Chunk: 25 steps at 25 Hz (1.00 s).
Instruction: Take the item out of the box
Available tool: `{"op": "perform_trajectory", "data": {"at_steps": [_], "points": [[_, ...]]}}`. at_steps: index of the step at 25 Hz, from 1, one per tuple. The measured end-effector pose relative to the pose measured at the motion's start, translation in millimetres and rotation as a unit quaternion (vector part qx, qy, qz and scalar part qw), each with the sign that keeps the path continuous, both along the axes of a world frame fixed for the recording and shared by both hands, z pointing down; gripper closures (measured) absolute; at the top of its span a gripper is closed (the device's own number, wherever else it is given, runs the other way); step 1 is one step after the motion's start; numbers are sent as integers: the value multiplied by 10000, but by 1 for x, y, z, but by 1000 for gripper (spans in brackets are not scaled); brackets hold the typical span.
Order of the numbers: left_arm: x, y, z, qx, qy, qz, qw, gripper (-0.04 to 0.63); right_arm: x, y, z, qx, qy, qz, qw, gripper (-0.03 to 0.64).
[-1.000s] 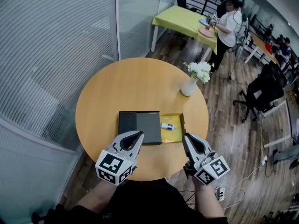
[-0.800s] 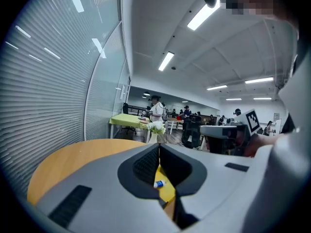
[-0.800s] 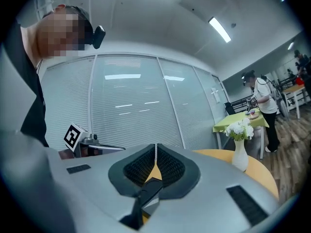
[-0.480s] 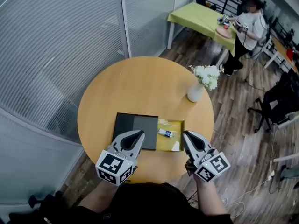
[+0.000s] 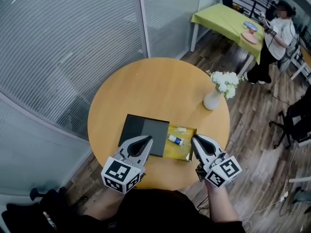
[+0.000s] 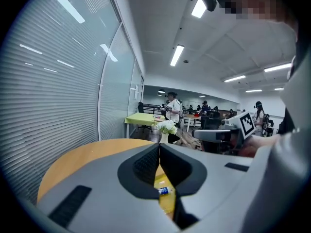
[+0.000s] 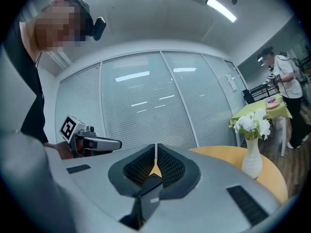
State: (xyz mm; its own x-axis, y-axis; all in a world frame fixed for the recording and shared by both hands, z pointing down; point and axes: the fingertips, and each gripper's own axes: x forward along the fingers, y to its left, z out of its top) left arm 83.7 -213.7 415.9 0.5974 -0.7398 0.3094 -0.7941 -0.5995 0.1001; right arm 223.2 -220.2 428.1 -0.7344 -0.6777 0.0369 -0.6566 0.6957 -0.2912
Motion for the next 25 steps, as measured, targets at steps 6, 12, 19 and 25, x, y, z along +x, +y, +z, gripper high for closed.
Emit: {"op": "perform_trajectory", "data": {"at_steps": [6,12,19,25], "points": [[-20,-4,3,2,113,-57,9999,581,-21,-8,6,-60,349,-134,9993,577],[-44,-8,14,-56,277,-118,9995,581,-45,-18,28,-262,977,-333,9943,577],[-61,-14,33,-253,398,-225,9986,581,-65,-27,63,-419,1817,-691,9800,570],[-68,-16,45,-401,418,-313,9978,581,-80,-33,103,-528,2627,-1156,9565,493]]}}
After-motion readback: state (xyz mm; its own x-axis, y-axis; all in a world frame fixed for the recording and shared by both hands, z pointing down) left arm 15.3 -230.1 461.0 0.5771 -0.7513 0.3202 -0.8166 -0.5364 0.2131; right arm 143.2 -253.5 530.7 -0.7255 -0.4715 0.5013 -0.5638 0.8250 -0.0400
